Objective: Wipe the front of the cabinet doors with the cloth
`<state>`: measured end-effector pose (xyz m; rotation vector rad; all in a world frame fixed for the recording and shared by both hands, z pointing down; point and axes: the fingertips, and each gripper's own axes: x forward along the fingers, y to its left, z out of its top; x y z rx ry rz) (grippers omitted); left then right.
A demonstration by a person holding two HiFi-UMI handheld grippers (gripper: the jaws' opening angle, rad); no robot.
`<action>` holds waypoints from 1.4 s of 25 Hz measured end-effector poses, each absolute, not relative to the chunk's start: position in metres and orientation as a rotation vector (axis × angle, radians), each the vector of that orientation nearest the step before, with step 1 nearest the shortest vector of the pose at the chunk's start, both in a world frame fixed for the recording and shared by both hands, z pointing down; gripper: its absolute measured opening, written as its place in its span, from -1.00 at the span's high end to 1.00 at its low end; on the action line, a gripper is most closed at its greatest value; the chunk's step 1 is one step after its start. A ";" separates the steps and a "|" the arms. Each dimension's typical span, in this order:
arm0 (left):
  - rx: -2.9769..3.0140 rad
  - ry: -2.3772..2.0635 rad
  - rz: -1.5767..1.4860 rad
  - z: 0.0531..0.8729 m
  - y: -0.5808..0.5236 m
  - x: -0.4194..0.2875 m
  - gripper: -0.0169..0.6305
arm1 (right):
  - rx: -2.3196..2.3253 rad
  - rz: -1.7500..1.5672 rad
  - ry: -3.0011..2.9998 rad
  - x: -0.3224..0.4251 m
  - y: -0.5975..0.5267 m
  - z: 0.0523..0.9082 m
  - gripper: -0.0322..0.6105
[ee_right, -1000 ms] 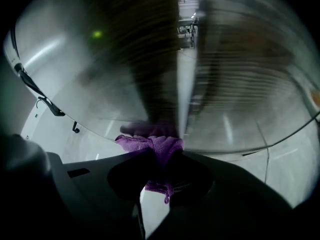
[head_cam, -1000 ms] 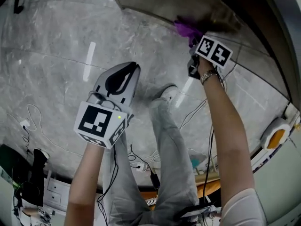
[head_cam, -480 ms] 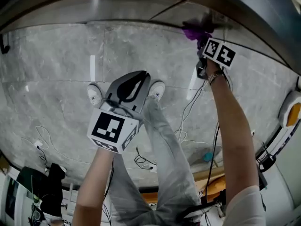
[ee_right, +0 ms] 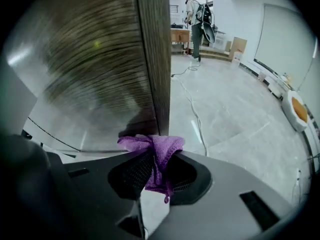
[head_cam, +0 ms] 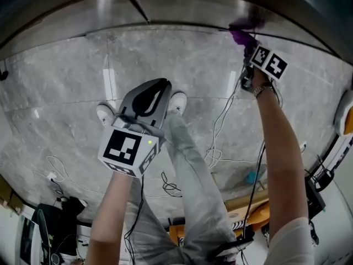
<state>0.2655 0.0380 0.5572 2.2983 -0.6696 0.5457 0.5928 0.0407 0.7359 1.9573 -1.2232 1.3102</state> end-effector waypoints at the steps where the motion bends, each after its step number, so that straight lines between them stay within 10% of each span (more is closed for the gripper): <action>1: 2.298 -0.670 0.545 0.556 0.039 0.265 0.88 | 1.964 1.312 -1.218 0.593 0.045 0.734 0.62; 13: 2.314 -0.595 0.516 0.536 0.054 0.189 0.88 | 1.805 1.327 -1.278 0.451 0.074 0.733 0.62; 35: 2.067 -1.112 0.357 0.551 -0.041 -0.200 0.88 | 1.329 1.156 -1.631 0.014 -0.118 0.750 0.62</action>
